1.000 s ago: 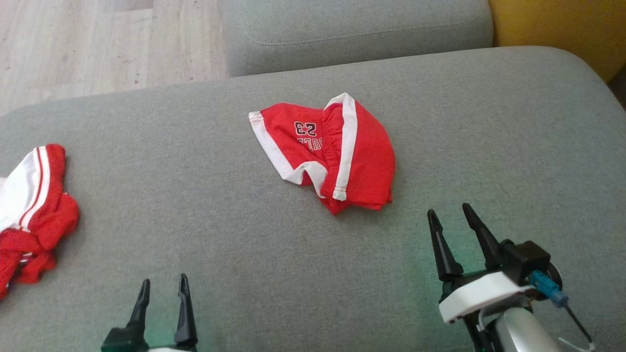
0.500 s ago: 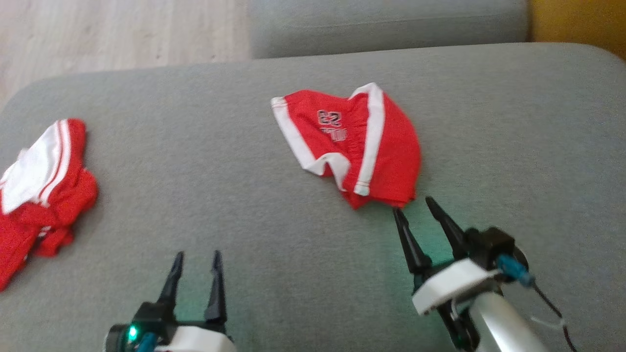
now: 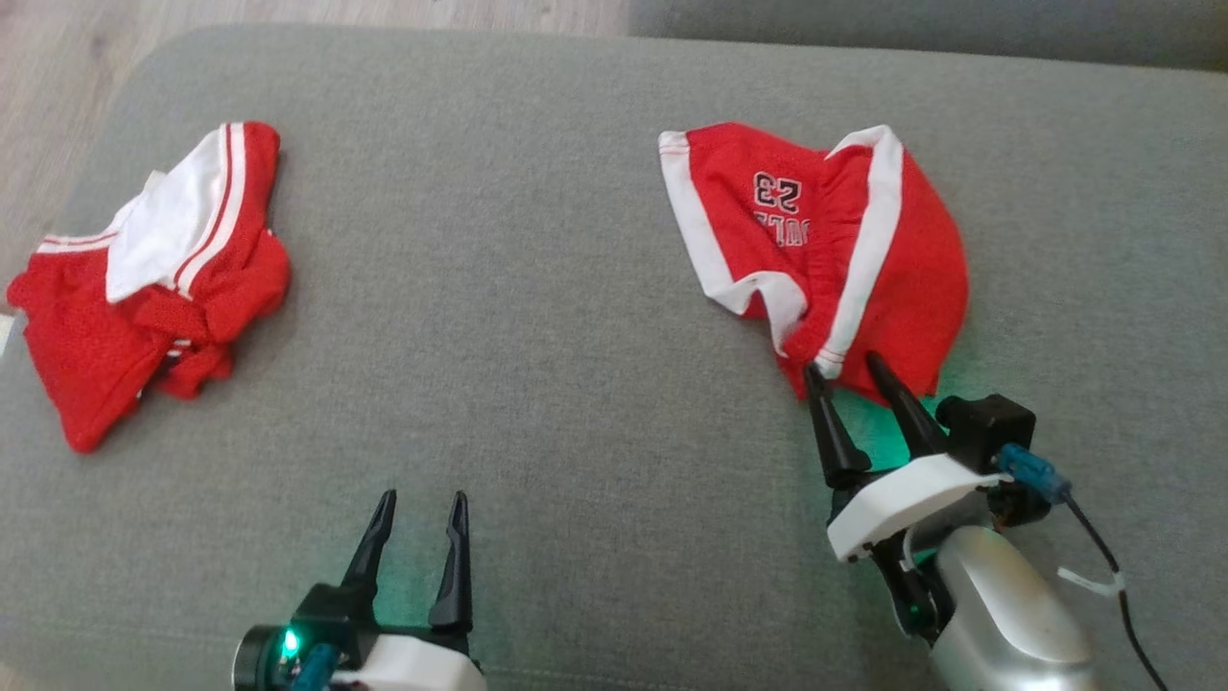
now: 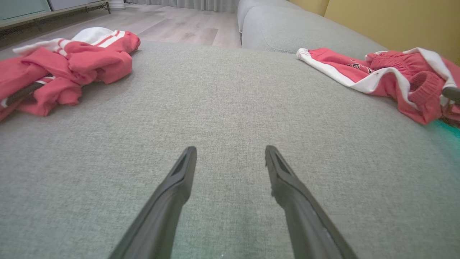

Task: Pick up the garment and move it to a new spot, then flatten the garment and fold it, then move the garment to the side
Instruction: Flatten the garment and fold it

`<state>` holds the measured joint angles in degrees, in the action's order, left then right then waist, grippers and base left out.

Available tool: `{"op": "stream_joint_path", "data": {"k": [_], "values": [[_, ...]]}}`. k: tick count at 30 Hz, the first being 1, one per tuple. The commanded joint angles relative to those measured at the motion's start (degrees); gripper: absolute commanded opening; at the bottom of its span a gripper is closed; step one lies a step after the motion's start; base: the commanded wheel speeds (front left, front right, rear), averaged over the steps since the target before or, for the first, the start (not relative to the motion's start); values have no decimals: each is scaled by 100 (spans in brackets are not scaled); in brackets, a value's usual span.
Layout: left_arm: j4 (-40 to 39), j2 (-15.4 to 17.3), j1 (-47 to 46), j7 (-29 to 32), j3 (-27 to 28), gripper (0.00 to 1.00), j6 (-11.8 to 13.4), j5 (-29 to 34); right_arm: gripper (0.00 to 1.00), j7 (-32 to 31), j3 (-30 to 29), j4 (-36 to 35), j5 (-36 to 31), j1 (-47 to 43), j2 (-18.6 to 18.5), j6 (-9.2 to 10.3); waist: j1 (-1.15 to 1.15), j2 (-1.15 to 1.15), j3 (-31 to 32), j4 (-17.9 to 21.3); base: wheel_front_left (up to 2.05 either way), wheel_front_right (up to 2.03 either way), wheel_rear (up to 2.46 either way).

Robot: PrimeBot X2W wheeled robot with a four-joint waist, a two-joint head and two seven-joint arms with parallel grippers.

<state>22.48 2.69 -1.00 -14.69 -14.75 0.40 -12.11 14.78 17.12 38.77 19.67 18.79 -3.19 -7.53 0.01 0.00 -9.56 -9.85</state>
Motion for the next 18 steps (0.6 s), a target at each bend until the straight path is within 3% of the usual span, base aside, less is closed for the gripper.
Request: {"op": "stream_joint_path", "data": {"k": [1, 17, 18], "values": [[-121, 19, -204, -30, 175, 100, -11, -18, 100, 22, 67, -125, 36, 205, 31, 4, -1, 0, -66, -44, 0, 0, 0], [-181, 19, -381, -30, 59, 100, 23, -91, 100, 22, -138, -255, 237, 89, 31, 4, -1, 0, -145, 139, 0, 0, 0], [-165, 19, -377, -30, 69, 100, 19, -96, 90, 22, -156, -236, 236, 89, 31, 4, -1, 0, -141, 148, 0, 0, 0]]}}
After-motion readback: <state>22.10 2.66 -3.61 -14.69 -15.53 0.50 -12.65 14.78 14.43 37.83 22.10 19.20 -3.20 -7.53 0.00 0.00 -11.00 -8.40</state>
